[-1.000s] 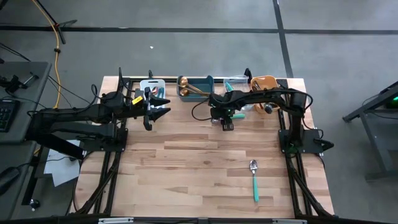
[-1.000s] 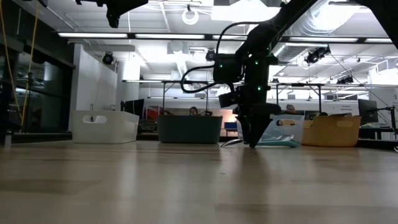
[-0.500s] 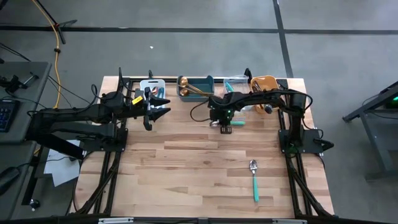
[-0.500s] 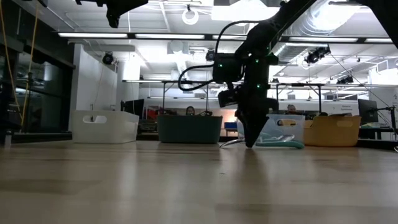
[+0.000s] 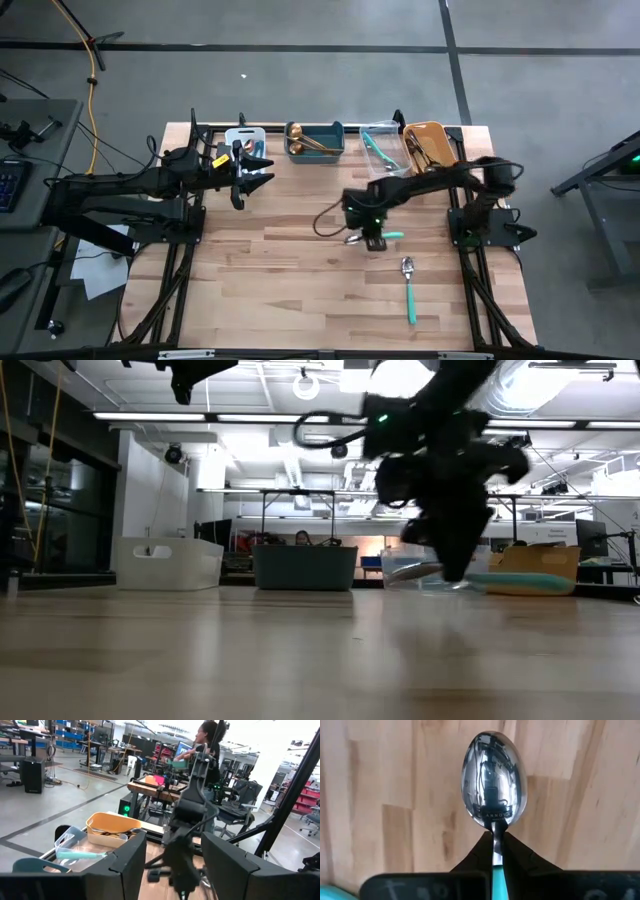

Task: Sort silverware by color (type)
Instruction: Put the light blue spoon into the transparent bin

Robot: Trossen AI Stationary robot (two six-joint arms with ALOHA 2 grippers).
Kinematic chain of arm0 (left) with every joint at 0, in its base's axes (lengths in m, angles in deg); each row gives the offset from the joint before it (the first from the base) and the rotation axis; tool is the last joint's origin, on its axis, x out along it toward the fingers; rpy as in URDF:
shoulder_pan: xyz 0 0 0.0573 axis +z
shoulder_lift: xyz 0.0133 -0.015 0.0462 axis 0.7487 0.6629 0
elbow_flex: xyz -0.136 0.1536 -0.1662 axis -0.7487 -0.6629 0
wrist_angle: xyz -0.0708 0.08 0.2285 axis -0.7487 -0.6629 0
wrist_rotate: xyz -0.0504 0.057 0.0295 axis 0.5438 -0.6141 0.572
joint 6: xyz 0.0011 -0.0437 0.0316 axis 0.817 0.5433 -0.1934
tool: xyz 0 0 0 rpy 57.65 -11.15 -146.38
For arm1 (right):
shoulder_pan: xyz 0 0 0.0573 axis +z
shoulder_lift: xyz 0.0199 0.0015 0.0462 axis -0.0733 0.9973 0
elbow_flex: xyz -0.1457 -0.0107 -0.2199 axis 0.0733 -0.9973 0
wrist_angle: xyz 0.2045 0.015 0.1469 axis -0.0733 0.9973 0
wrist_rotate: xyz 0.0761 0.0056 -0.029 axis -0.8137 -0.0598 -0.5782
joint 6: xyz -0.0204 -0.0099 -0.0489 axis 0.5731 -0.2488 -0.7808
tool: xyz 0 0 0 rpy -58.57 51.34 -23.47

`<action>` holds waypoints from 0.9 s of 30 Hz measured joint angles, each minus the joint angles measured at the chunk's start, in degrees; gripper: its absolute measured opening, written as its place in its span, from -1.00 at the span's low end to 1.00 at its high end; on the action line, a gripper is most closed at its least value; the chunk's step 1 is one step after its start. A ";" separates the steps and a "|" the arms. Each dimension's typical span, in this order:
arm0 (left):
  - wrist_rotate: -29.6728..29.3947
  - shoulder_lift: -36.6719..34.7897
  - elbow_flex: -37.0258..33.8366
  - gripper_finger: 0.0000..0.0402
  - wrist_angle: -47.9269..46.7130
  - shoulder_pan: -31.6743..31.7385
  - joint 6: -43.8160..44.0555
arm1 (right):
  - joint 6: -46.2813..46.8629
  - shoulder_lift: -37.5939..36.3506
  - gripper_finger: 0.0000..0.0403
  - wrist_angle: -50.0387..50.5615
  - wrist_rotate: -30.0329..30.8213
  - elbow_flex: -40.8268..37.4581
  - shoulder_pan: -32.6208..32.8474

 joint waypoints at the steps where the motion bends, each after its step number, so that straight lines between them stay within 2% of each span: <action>1: 0.00 0.02 0.00 -0.10 -0.02 0.00 0.00 | 2.00 -1.99 -0.95 -1.80 0.17 -2.09 0.78; 4: -0.01 0.00 0.00 -0.10 0.00 0.01 0.00 | 9.66 -9.35 -0.95 -8.01 1.27 -9.20 2.97; 7: 0.00 0.00 0.00 -0.10 -0.02 0.02 0.00 | 19.44 -17.72 -0.95 -15.66 6.24 -16.19 5.58; 11: 0.00 0.00 0.00 -0.10 0.00 0.00 -0.02 | 31.87 -27.56 -0.95 -30.28 17.28 -24.12 9.00; 14: 0.00 0.00 0.00 -0.10 0.02 0.02 -0.02 | 36.32 -31.98 -0.95 -41.87 25.68 -28.08 10.52; 19: -0.07 0.00 0.00 -0.10 0.13 0.00 -0.02 | 33.87 -33.23 -0.95 -54.21 33.49 -28.50 10.06; 25: -0.10 0.02 0.00 -0.10 0.09 0.01 -0.02 | 25.70 -32.87 -0.95 -63.99 33.10 -25.76 7.45; 27: -0.12 0.02 0.00 -0.10 0.09 0.00 -0.02 | 22.37 -32.87 -0.95 -67.40 31.00 -25.36 6.50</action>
